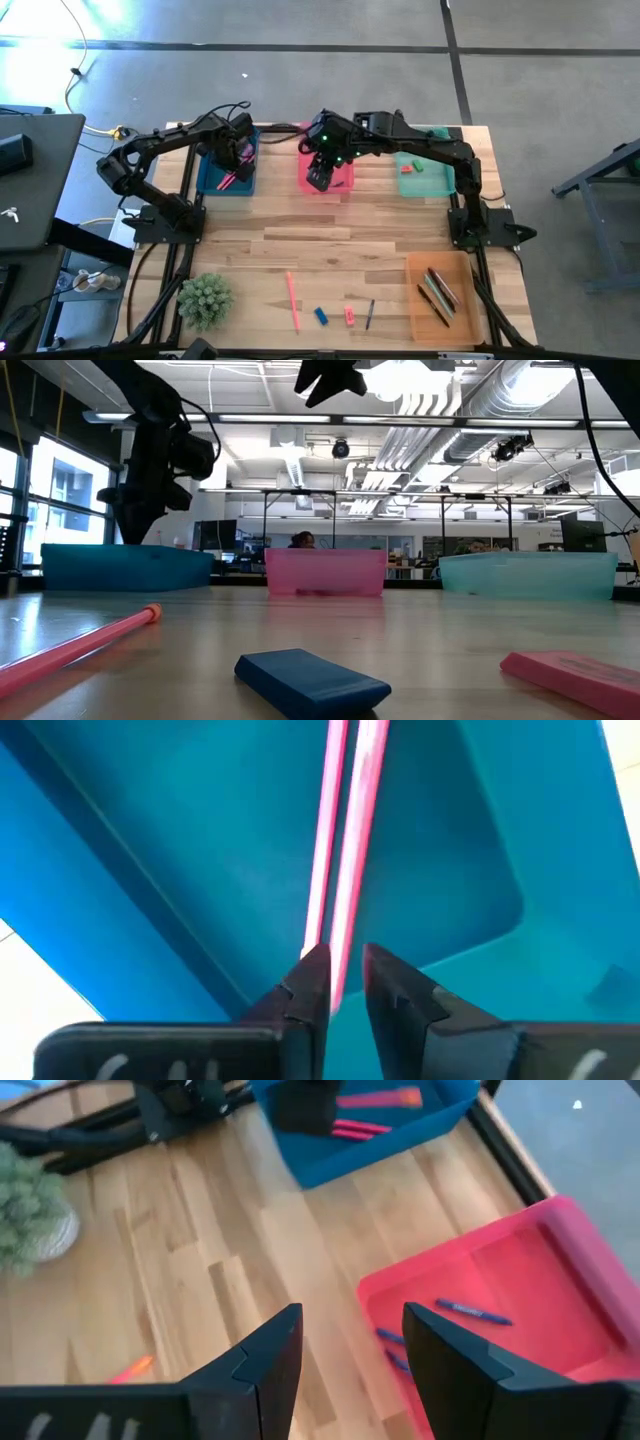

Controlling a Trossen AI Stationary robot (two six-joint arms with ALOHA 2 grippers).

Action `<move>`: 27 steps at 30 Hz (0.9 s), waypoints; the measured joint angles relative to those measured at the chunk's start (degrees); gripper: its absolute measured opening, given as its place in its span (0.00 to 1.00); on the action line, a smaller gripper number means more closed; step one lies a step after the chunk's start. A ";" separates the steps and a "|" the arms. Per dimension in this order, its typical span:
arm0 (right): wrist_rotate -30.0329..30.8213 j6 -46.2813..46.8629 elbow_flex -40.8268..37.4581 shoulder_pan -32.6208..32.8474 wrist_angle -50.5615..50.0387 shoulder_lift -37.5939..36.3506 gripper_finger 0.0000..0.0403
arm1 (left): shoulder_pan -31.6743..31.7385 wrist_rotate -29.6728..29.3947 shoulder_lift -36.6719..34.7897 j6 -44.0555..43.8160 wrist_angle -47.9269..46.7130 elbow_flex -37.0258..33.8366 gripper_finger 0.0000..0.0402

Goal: Sort crayons/erasers/pens/pencils in bins
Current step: Put the pink pencil into the blue bin, then put the pink eraser into the green bin

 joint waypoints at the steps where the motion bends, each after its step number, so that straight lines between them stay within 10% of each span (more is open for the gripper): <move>1: 0.00 0.08 0.00 0.39 -0.73 0.00 0.41 | 0.04 0.00 0.02 0.25 0.00 0.00 0.15; 27: 4.71 12.46 0.00 12.97 -11.92 3.97 0.41 | -0.28 0.77 -8.55 8.92 -2.78 0.00 0.22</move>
